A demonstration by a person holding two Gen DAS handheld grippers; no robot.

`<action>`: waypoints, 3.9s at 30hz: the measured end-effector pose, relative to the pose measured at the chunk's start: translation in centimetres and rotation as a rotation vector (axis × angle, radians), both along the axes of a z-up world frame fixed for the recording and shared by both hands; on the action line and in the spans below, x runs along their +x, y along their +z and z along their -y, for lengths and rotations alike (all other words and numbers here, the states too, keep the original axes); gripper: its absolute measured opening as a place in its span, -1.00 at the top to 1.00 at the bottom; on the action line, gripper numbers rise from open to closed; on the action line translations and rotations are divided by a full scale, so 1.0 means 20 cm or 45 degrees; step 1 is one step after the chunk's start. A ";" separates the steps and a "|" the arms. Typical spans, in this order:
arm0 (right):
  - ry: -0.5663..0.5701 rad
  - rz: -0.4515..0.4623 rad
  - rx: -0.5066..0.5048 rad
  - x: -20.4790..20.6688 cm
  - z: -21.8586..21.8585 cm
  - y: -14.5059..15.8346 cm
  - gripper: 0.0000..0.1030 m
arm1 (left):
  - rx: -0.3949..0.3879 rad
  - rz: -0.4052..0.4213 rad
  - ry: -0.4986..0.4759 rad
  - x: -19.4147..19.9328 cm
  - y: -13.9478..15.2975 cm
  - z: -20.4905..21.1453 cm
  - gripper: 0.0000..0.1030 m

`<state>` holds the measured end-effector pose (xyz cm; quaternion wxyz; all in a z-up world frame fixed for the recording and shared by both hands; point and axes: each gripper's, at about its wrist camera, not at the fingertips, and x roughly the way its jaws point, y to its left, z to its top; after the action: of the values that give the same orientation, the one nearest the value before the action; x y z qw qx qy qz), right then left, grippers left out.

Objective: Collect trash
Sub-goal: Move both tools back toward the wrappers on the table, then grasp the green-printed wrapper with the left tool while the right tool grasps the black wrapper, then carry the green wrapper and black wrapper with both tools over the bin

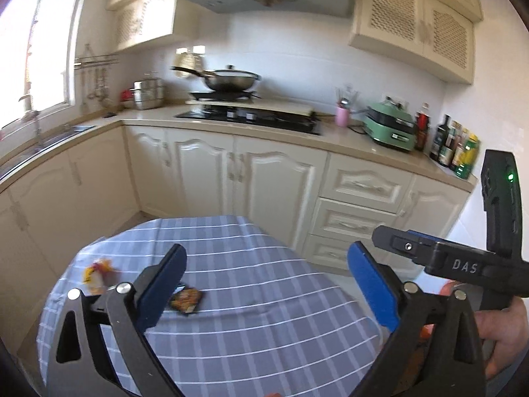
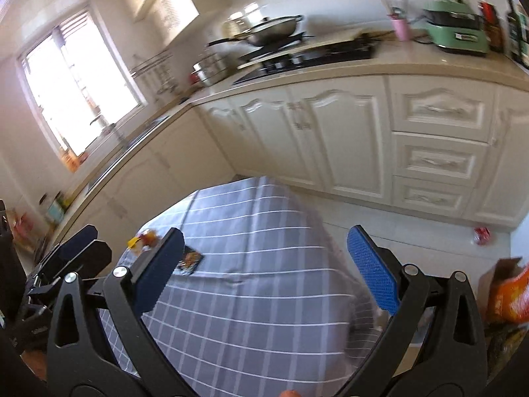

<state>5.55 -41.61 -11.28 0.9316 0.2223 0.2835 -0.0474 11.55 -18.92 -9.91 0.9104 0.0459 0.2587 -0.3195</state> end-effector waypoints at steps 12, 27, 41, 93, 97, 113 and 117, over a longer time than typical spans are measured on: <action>0.256 -0.102 -0.093 0.32 -0.40 -0.13 -0.88 | 0.025 -0.097 0.254 0.21 -0.24 -0.53 -0.86; 0.462 -0.301 -0.182 0.69 -0.64 -0.46 -0.88 | 0.158 -0.243 0.446 0.59 -0.64 -0.76 -0.86; 0.697 -0.370 -0.356 1.00 -0.88 -0.67 -0.24 | 0.328 -0.312 0.352 0.95 -0.84 -0.69 -0.37; 0.191 -0.032 -0.089 0.10 0.00 -0.19 0.53 | 0.024 -0.214 -0.016 0.16 -0.33 -0.02 0.65; 0.074 -0.012 -0.073 -0.04 0.21 -0.17 0.53 | 0.036 -0.193 -0.102 0.09 -0.29 0.18 0.65; -0.412 -0.140 0.089 -0.66 0.96 -0.50 0.53 | 0.189 -0.258 -0.545 -0.23 -0.47 1.13 0.65; -0.467 -0.197 0.156 -0.73 1.07 -0.65 0.53 | 0.248 -0.323 -0.607 -0.28 -0.60 1.35 0.65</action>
<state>-8.99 -63.03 -24.27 0.8677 0.3220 0.3112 -0.2158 5.92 -45.87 -22.00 0.7612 0.1522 0.3820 -0.5014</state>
